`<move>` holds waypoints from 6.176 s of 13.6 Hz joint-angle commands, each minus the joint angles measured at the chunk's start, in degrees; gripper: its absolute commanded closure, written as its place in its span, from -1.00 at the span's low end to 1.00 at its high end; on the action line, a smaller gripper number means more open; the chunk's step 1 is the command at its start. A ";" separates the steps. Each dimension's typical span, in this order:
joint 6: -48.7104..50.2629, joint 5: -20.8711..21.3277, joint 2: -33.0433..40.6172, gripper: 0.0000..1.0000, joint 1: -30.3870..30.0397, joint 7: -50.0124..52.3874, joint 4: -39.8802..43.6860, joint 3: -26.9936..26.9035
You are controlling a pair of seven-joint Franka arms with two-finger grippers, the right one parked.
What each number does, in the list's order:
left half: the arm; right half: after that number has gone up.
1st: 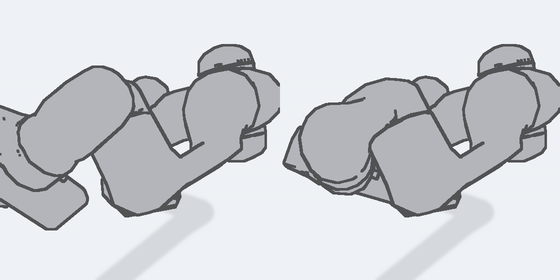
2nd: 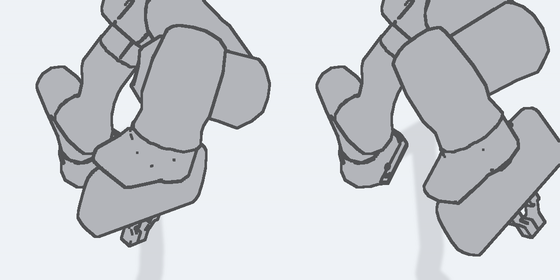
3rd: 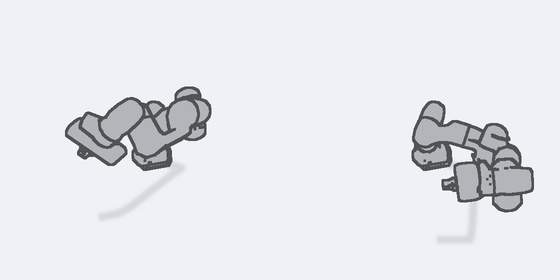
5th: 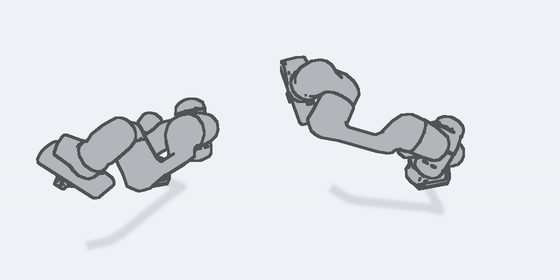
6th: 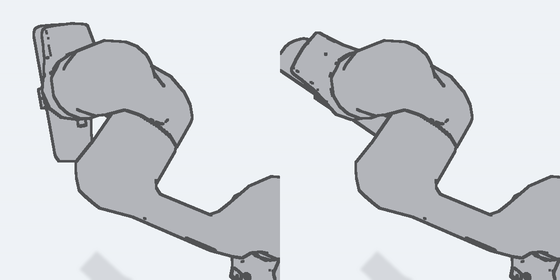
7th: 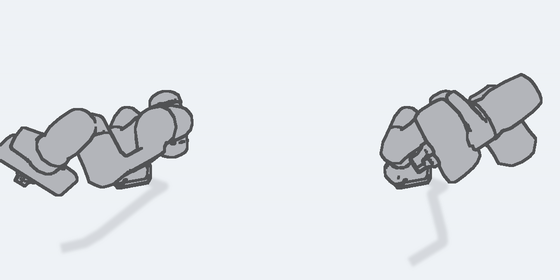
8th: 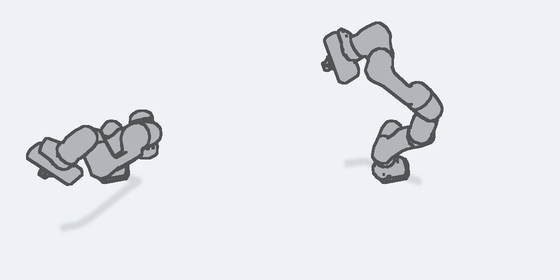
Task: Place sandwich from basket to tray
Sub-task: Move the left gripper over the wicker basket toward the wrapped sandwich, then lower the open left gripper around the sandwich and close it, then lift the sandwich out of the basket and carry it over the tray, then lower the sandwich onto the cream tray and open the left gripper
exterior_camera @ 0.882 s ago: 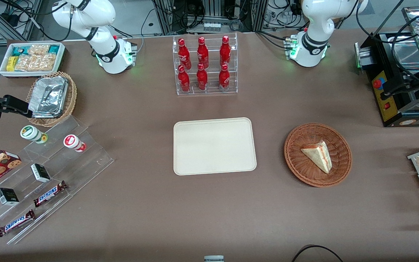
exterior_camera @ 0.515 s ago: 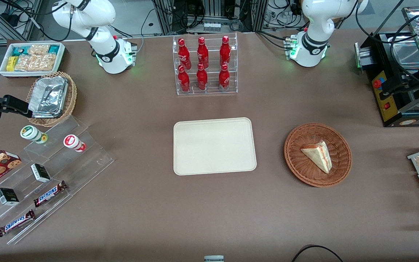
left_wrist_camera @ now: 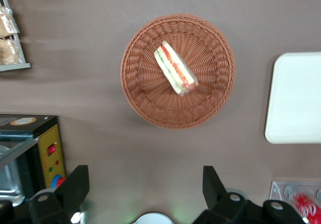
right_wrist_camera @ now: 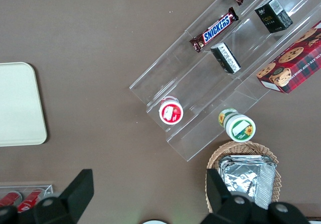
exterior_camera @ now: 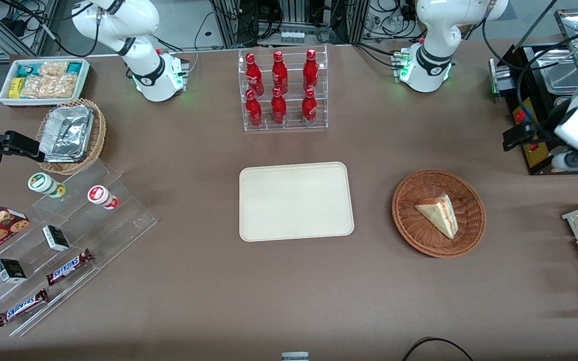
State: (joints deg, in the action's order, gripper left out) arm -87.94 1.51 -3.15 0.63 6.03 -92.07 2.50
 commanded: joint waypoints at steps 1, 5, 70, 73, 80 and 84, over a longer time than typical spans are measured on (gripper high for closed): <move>-9.41 0.34 1.48 -1.00 1.04 4.16 -8.98 -0.04; -23.81 -0.10 1.48 -1.00 1.74 14.50 -19.17 -0.04; -35.98 3.86 -36.83 1.00 35.83 43.27 7.78 9.90; -37.13 6.66 -37.71 1.00 36.46 45.03 7.52 9.89; -37.05 7.89 -39.91 -0.98 37.60 46.00 7.52 9.80; -36.35 10.62 -39.22 -0.99 37.42 46.35 7.52 9.89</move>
State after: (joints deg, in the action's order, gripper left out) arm -125.27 10.76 -42.47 37.27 50.82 -86.13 13.05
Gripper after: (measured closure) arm 0.388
